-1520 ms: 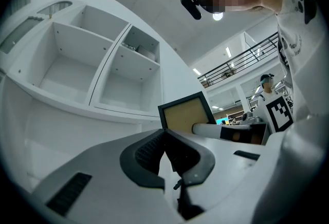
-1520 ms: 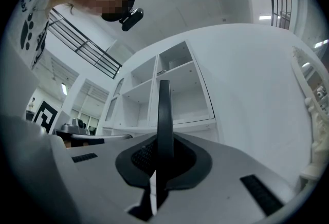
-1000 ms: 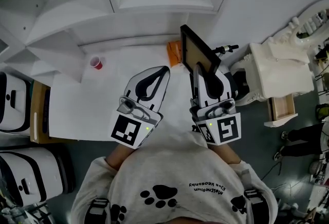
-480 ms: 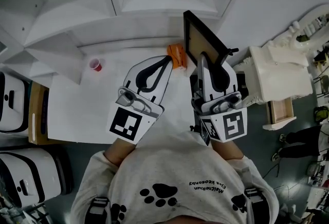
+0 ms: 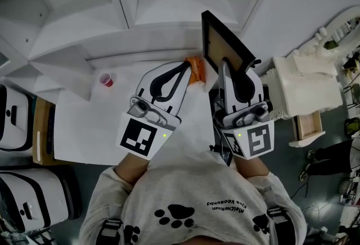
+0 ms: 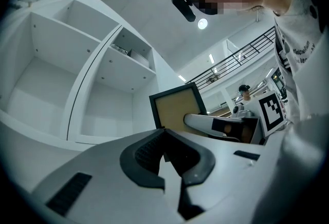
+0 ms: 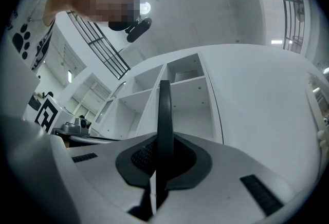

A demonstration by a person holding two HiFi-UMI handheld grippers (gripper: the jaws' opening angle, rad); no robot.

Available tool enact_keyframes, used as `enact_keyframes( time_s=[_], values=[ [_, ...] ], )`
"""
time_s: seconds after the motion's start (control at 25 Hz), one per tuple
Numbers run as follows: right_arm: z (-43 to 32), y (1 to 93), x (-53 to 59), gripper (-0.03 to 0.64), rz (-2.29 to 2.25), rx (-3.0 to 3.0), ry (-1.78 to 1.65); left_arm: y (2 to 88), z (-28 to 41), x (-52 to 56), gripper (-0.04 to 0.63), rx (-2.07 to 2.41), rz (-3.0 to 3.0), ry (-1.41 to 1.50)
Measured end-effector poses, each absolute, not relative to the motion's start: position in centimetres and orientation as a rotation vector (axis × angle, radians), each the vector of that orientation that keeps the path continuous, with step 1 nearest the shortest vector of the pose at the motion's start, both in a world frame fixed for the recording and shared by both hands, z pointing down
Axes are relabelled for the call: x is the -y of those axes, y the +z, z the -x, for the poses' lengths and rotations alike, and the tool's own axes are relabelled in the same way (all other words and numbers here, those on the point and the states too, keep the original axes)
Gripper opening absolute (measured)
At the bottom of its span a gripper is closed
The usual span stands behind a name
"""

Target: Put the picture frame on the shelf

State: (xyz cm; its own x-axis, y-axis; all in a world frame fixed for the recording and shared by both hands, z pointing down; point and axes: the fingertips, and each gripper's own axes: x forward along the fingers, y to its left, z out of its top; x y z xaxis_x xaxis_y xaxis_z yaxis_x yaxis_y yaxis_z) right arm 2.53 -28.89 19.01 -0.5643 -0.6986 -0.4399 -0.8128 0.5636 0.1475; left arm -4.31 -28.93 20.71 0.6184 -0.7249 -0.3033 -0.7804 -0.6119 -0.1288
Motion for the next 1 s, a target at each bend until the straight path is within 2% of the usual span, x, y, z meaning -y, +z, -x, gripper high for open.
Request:
enact_keyframes(
  time_s=[1.0],
  values=[
    [-1.1,13.1,30.9,0.043,1.190,-2.432,0.854,19.0,4.5,31.1,0.018,-1.214,2.572,0.338]
  ],
)
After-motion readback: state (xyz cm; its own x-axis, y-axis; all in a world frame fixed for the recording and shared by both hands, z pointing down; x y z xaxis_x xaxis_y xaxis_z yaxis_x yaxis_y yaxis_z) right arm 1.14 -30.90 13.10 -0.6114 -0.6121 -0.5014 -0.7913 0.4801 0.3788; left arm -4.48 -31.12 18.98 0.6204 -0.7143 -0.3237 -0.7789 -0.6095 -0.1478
